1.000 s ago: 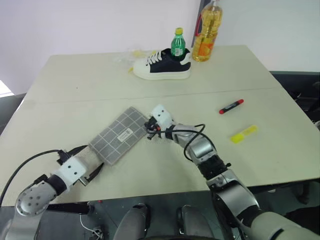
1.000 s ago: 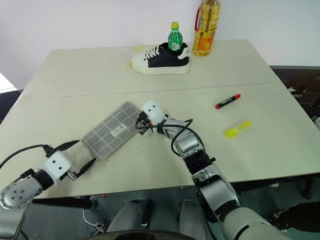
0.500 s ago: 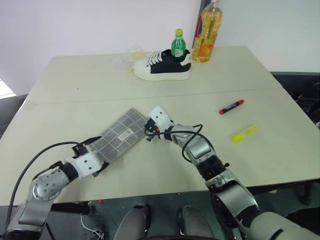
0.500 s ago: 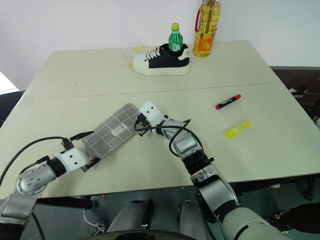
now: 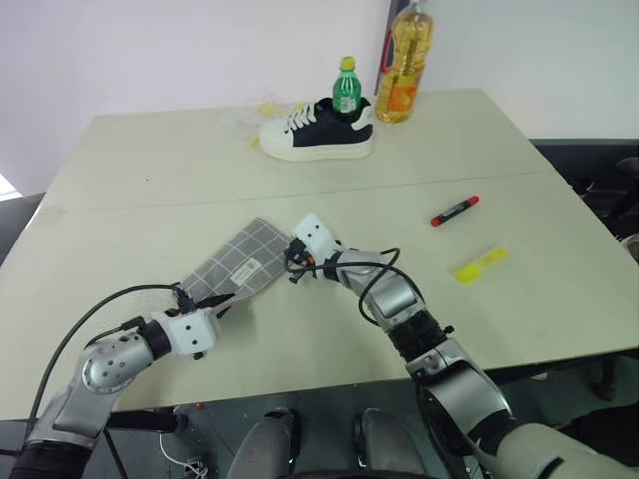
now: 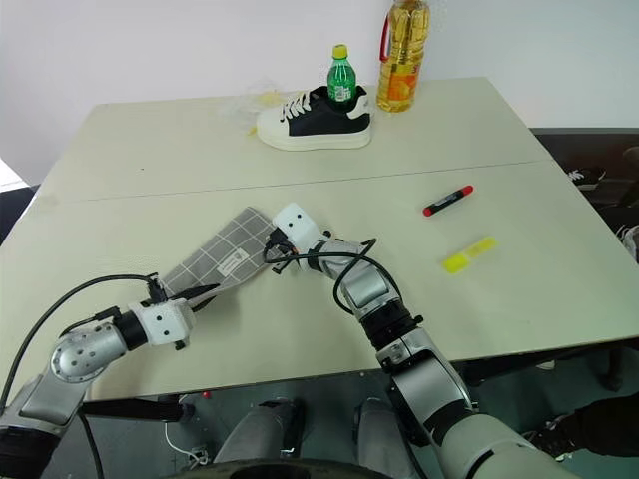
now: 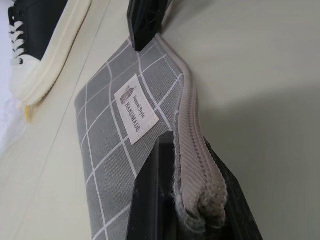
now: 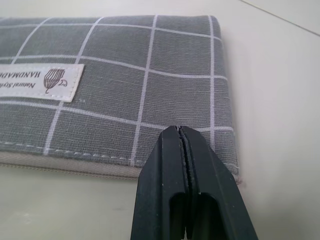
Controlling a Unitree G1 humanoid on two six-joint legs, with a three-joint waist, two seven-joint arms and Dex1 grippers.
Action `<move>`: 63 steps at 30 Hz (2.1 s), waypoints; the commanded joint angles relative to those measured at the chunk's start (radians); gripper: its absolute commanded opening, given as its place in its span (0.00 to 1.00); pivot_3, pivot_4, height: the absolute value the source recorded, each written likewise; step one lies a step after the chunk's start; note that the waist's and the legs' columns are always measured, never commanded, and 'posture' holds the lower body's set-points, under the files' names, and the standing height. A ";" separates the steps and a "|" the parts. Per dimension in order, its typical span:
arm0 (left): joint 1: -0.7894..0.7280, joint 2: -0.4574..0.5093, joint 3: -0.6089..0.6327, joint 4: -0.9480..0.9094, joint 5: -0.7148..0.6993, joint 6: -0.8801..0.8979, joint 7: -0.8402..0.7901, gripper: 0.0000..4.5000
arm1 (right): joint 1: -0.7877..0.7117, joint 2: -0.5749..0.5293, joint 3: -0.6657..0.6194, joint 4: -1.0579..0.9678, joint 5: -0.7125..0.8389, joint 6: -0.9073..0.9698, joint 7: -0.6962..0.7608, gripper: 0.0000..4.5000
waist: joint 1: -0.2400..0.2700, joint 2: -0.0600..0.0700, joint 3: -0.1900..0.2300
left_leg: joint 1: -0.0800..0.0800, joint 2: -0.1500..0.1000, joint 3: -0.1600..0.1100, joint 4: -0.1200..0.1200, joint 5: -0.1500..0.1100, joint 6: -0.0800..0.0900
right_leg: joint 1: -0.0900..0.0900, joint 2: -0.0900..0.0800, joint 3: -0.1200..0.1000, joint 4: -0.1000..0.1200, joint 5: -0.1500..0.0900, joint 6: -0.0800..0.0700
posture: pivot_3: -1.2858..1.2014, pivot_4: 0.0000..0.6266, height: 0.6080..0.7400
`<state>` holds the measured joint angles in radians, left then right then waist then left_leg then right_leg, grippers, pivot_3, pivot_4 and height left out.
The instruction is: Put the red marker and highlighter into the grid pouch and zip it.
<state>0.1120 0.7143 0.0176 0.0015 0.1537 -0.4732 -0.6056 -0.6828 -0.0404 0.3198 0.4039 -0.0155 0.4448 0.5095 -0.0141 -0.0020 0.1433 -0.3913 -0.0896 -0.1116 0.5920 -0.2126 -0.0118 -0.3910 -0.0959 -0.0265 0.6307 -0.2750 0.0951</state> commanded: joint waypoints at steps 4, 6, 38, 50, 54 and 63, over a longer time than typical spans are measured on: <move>-0.006 -0.109 0.039 -0.210 -0.228 0.269 0.020 0.00 | -0.029 -0.094 -0.143 -0.119 0.064 -0.074 0.035 0.00 | 0.005 0.000 0.001 | -0.001 -0.001 0.000 0.001 0.000 0.000 | 0.000 0.000 0.000 0.000 0.000 0.000 | 0.52 0.24 0.99; -0.011 -0.137 0.036 -0.273 -0.268 0.348 0.025 0.00 | -0.030 -0.136 -0.169 -0.151 0.089 -0.061 0.072 0.06 | 0.001 -0.001 0.001 | -0.001 -0.001 0.000 0.001 0.000 0.000 | 0.001 0.000 0.000 0.000 0.000 0.000 | 0.52 0.24 0.99; -0.176 -0.339 -0.167 -0.358 -0.196 0.539 0.117 0.00 | 0.026 -0.427 -0.120 -0.398 0.128 0.134 0.252 0.01 | 0.011 -0.001 0.002 | -0.004 0.000 0.001 0.001 0.000 0.000 | 0.004 -0.001 0.000 -0.001 0.000 0.000 | 0.52 0.24 0.99; -0.369 -0.527 -0.313 -0.101 -0.042 0.557 0.227 0.00 | 0.071 -0.523 0.014 -0.697 0.120 0.190 0.379 0.01 | 0.030 -0.006 0.004 | -0.005 -0.001 0.000 0.004 0.000 0.000 | 0.004 0.000 -0.002 -0.002 0.000 0.001 | 0.52 0.24 0.99; -0.431 -0.578 -0.319 -0.007 -0.021 0.534 0.264 0.00 | 0.075 -0.556 0.032 -0.762 0.133 0.203 0.425 0.01 | 0.029 -0.006 0.004 | -0.006 -0.001 0.000 0.005 0.000 0.000 | 0.004 -0.001 -0.002 -0.002 0.000 0.001 | 0.52 0.24 0.99; -0.473 -0.601 -0.306 0.067 -0.003 0.488 0.273 0.00 | 0.075 -0.609 0.010 -0.777 0.144 0.218 0.440 0.16 | 0.027 -0.006 0.004 | -0.006 -0.001 0.000 0.004 0.000 0.000 | 0.003 0.000 -0.002 -0.002 0.000 0.002 | 0.52 0.24 0.99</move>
<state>-0.3503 0.1089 -0.3081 0.0669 0.1440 0.0142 -0.3528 -0.5986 -0.6496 0.3385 -0.2916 0.0912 0.6804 0.9162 0.0134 -0.0083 0.1474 -0.3975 -0.0902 -0.1119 0.5966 -0.2123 -0.0117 -0.3879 -0.0961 -0.0289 0.6291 -0.2748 0.0967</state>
